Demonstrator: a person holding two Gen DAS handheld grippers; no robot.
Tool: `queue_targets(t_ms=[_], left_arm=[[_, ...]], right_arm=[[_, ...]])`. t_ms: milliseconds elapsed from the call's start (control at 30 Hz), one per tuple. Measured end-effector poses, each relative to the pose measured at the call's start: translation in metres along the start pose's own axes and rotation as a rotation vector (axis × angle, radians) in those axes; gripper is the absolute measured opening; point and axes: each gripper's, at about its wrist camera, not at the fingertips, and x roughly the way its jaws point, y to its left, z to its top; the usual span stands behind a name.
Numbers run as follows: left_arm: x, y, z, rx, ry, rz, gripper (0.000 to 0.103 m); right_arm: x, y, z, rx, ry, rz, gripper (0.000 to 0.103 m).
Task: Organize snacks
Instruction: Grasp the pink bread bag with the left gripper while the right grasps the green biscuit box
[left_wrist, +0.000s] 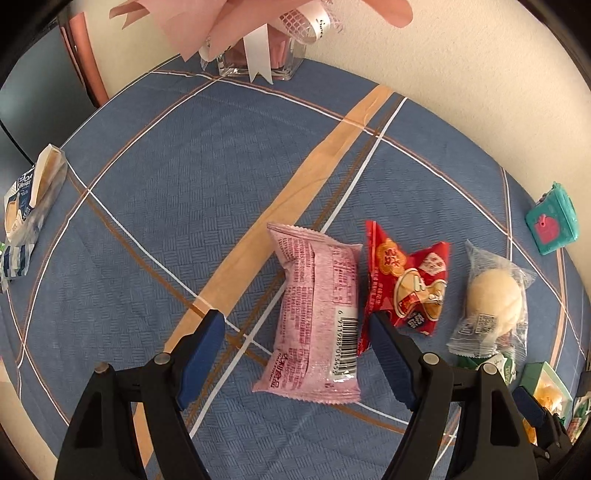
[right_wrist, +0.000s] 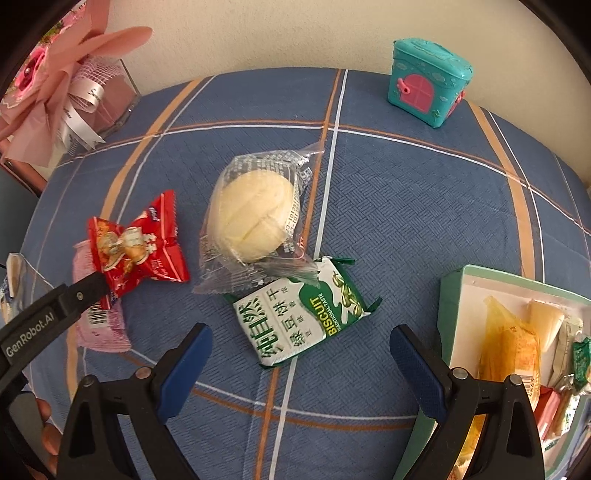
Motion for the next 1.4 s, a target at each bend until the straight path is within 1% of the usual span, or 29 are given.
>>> queue_targets(t_ms=[200, 267, 300, 333, 367, 400, 433, 467, 500, 533, 567, 633, 733, 867, 1000, 1100, 1133, 1167, 1233, 1400], left_arm=[[0.006, 0.002, -0.002, -0.005, 0.002, -0.006, 0.080], [0.007, 0.002, -0.003, -0.007, 0.007, -0.016, 0.077], [0.007, 0.002, -0.004, -0.009, 0.009, -0.022, 0.073], [0.007, 0.002, -0.004, -0.013, 0.013, -0.032, 0.068], [0.008, 0.002, -0.004, -0.018, 0.020, -0.047, 0.064], [0.009, 0.002, -0.004, -0.026, 0.025, -0.062, 0.058], [0.010, 0.002, -0.005, -0.033, 0.032, -0.080, 0.051], [0.010, 0.002, -0.005, -0.035, 0.033, -0.085, 0.050], [0.010, 0.001, -0.005, -0.034, 0.032, -0.086, 0.047], [0.009, 0.000, -0.006, -0.032, 0.030, -0.086, 0.043], [0.008, 0.000, -0.006, -0.031, 0.028, -0.089, 0.043], [0.006, 0.001, -0.006, -0.034, 0.026, -0.096, 0.041], [0.003, 0.001, -0.007, -0.039, 0.020, -0.102, 0.039], [-0.007, 0.001, -0.007, -0.042, -0.001, -0.104, 0.039], [-0.012, 0.004, -0.010, -0.056, -0.008, -0.104, 0.039], [-0.012, 0.008, -0.012, -0.071, -0.001, -0.108, 0.039], [-0.013, 0.010, -0.012, -0.076, 0.000, -0.107, 0.039], [-0.013, 0.012, -0.012, -0.080, 0.000, -0.105, 0.039], [-0.011, 0.011, -0.010, -0.083, 0.000, -0.106, 0.039], [-0.015, 0.009, -0.009, -0.079, -0.014, -0.095, 0.039]], right_arm=[[0.011, 0.001, 0.010, -0.016, -0.006, -0.021, 0.096], [0.014, 0.003, 0.012, -0.025, -0.007, -0.022, 0.093], [0.015, 0.006, 0.012, -0.028, -0.008, -0.024, 0.092], [0.017, 0.007, 0.012, -0.030, -0.008, -0.024, 0.088], [0.018, 0.008, 0.013, -0.034, -0.007, -0.023, 0.084], [0.020, 0.009, 0.014, -0.035, -0.007, -0.023, 0.082], [0.021, 0.011, 0.011, -0.034, -0.009, -0.024, 0.077], [0.022, 0.012, 0.011, -0.033, -0.010, -0.012, 0.071], [0.022, 0.014, 0.010, -0.033, -0.008, -0.004, 0.069], [0.022, 0.014, 0.010, -0.036, -0.009, 0.000, 0.064], [0.022, 0.014, 0.009, -0.040, -0.012, -0.001, 0.059], [0.022, 0.016, 0.009, -0.046, -0.014, 0.006, 0.052], [0.022, 0.018, 0.009, -0.049, -0.012, 0.011, 0.047], [0.020, 0.017, 0.007, -0.046, -0.009, 0.025, 0.042], [0.020, 0.014, 0.009, -0.057, 0.012, 0.037, 0.042], [0.013, 0.004, 0.007, -0.031, 0.018, 0.041, 0.044], [0.012, 0.003, 0.007, -0.026, 0.020, 0.046, 0.048], [0.010, 0.001, 0.007, -0.016, 0.018, 0.052, 0.059], [0.006, -0.004, 0.009, 0.013, 0.001, 0.059, 0.070], [0.001, -0.017, 0.019, 0.088, -0.045, 0.095, 0.070]])
